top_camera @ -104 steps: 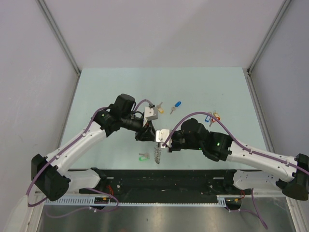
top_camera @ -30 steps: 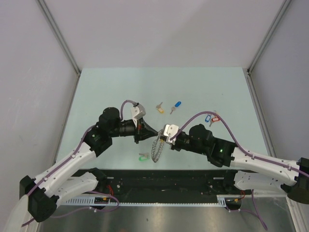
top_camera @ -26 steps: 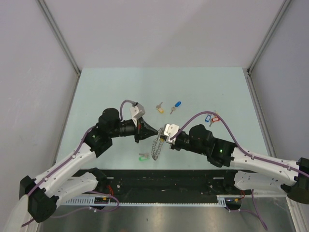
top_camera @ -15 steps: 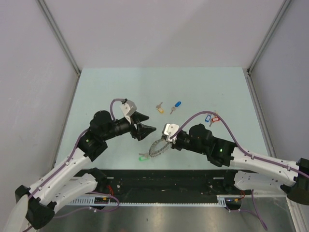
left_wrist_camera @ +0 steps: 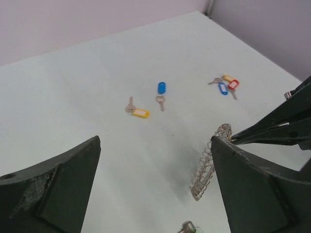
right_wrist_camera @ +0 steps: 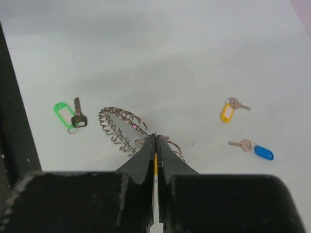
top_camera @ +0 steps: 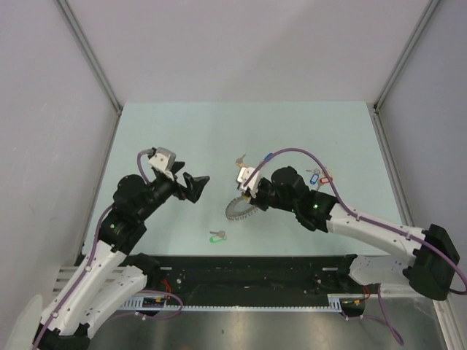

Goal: Put the keys on the keyring

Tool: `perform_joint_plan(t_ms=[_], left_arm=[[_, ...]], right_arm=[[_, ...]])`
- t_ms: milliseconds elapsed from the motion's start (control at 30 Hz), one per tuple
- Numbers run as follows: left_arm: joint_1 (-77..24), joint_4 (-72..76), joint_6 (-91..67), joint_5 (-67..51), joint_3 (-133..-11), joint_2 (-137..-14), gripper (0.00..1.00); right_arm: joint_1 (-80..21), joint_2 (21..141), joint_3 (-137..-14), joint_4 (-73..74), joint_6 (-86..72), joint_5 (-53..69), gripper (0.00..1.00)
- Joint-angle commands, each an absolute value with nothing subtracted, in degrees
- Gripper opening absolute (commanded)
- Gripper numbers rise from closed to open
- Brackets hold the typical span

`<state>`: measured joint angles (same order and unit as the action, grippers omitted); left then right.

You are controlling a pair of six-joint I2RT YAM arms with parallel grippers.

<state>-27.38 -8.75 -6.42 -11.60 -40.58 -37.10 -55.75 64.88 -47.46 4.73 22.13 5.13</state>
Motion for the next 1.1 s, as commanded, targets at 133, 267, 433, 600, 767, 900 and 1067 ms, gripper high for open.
perform_joint_plan(t_ms=[133, 267, 433, 600, 767, 900, 1067], left_arm=[[-26.37, -9.58, -4.22, 3.77, -35.6, -32.17, 1.0], [-26.37, -10.63, -3.69, 8.96, -35.33, -30.24, 1.0], [-26.19, -10.99, -3.17, 13.35, -34.45, -26.9, 1.0], [-26.28, -10.72, -2.72, 13.27, -34.63, -26.98, 1.0], [-26.1, -11.25, -2.99, 12.22, -34.89, -27.77, 1.0], [-26.02, -11.16, -2.99, 12.22, -34.89, -27.6, 1.0], [-25.66, -11.07, -3.16, 11.78, -34.89, -27.86, 1.0]], right_arm=[[-52.3, 80.74, -60.27, -11.68, 24.61, 11.77, 0.0], [-50.37, 86.65, -63.54, -17.57, 23.91, 13.26, 0.0], [-49.48, 89.82, -63.81, -15.04, 21.53, 16.08, 0.0], [-49.49, 92.28, -60.66, -4.33, 20.57, 19.77, 0.0], [-46.94, 92.11, -53.45, -2.37, 17.76, 20.39, 0.0], [-45.27, 91.93, -50.89, -0.27, 15.47, 20.13, 0.0], [-43.16, 93.6, -50.8, 1.15, 13.36, 18.98, 0.0]])
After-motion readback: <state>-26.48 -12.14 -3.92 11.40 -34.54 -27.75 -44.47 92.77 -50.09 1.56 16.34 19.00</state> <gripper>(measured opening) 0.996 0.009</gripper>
